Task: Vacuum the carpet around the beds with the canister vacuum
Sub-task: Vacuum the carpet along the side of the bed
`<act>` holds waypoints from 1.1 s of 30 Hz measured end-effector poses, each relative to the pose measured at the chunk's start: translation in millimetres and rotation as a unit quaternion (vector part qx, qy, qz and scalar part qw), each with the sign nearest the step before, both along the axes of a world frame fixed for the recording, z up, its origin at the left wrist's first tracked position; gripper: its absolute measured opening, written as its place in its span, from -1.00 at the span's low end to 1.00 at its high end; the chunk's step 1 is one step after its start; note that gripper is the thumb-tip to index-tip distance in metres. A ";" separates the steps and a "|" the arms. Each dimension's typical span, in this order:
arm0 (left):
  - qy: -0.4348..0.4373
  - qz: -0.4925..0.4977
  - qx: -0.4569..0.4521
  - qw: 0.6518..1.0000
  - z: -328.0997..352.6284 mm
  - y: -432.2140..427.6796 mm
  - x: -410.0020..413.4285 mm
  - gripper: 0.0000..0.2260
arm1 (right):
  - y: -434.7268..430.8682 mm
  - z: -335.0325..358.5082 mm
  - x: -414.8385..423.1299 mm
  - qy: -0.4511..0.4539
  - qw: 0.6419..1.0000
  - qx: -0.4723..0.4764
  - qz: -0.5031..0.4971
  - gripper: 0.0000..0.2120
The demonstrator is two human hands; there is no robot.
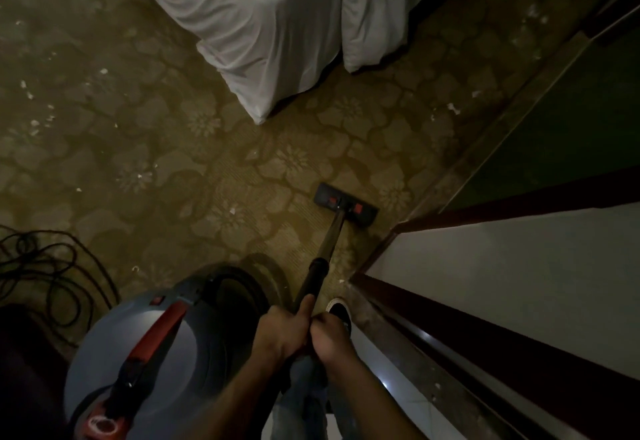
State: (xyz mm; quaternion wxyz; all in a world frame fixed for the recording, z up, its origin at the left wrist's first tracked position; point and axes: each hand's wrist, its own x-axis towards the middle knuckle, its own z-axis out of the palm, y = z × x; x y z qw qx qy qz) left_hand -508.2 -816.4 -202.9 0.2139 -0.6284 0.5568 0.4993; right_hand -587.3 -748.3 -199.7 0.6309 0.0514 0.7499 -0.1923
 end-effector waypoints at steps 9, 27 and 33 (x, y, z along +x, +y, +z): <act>0.010 -0.034 -0.024 0.999 -12.5 -11.4 -42.5 -0.42 | -6.9 0.1 -39.2 0.030 0.999 -0.018 -0.034 -0.69; 0.028 -0.037 -0.009 0.999 -14.7 26.8 32.0 -0.28 | 28.6 28.8 17.5 -0.006 0.999 -0.023 -0.028 -0.77; 0.029 -0.026 -0.010 0.999 -9.3 51.1 74.2 -0.39 | 50.0 26.4 64.2 -0.040 0.998 -0.031 -0.044 -0.74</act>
